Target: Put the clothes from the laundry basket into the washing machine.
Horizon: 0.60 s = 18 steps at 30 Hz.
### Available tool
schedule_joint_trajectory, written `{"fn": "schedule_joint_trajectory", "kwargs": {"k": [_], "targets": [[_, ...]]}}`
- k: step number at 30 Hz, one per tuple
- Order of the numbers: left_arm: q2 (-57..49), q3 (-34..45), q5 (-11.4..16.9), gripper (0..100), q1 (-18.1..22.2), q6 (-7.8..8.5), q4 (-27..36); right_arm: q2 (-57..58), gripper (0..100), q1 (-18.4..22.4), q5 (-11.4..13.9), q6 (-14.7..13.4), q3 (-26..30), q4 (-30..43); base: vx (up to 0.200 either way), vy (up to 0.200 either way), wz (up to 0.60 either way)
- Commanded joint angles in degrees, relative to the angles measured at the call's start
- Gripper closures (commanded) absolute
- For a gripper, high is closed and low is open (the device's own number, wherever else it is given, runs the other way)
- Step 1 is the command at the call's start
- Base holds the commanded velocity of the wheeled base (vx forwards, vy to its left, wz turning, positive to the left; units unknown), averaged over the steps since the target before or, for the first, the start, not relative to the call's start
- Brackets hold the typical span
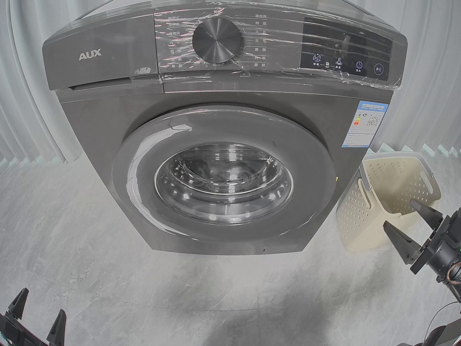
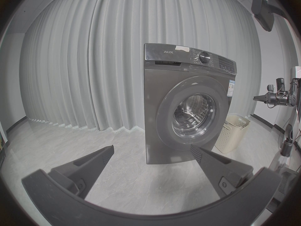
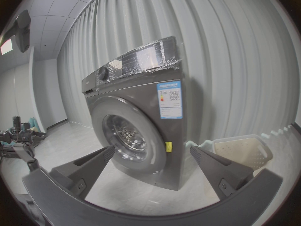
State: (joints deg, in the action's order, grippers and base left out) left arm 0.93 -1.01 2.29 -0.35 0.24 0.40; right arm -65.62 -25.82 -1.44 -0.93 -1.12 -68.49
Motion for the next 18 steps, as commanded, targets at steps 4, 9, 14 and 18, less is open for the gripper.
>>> {"fn": "schedule_joint_trajectory", "kwargs": {"k": [4,9,14,18], "targets": [[-0.8,0.8,-0.1,0,0.0,-0.07,0.0,10.8,0,9.5,0.2,1.7,1.1,6.5,0.000,0.000,0.00],[-0.8,0.8,-0.1,0,0.0,-0.16,0.0,23.1,0,15.2,0.2,1.9,1.1,20.8,0.000,0.000,0.00],[-0.8,0.8,-0.1,0,0.0,-0.16,0.0,41.9,0,18.8,0.3,2.0,1.1,40.2,0.000,0.000,0.00],[-0.8,0.8,-0.1,0,0.0,-0.24,0.0,55.5,0,21.4,0.4,2.5,1.1,54.8,0.000,0.000,0.00]]}}
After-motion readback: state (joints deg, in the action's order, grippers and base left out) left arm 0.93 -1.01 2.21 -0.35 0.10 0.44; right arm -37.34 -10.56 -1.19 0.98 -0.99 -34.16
